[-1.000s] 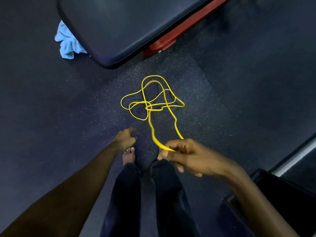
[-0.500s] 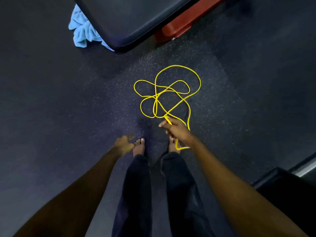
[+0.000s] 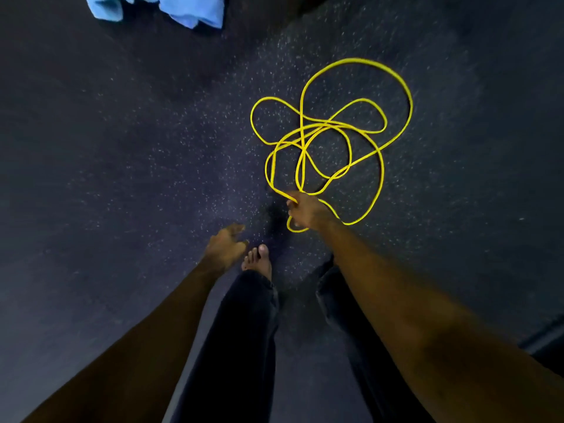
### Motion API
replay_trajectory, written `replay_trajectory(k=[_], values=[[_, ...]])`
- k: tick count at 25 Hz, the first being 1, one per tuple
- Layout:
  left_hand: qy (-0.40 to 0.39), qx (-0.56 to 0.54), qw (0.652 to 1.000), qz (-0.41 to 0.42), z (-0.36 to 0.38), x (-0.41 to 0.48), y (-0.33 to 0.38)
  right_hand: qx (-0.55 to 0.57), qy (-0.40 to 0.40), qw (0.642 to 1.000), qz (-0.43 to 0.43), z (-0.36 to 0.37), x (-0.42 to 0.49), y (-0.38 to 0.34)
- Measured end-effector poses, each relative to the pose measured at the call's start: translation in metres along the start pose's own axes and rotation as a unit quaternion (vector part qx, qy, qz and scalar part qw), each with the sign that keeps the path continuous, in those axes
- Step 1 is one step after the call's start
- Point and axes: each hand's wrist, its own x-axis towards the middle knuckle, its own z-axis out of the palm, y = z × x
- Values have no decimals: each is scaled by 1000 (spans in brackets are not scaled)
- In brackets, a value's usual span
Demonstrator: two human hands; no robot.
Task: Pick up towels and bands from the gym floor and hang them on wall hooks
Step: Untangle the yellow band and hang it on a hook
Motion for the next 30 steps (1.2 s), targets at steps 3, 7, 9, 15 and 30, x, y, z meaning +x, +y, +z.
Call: replay_trajectory(k=[3,7,9,15,30], values=[[-6,18,1000,2,-1,22,-19,-96,53,994,-23,25,22,-2],[-10,43,999,5,2,39,-35,-162,113,980,-11,38,52,2],[-15,59,998,10,6,40,-37,-181,139,974,-9,36,63,4],[-21,43,999,20,12,31,-25,-269,113,953,-85,34,55,4],[28,40,992,118,-136,-305,205,96,139,982,-89,-261,-369,-91]])
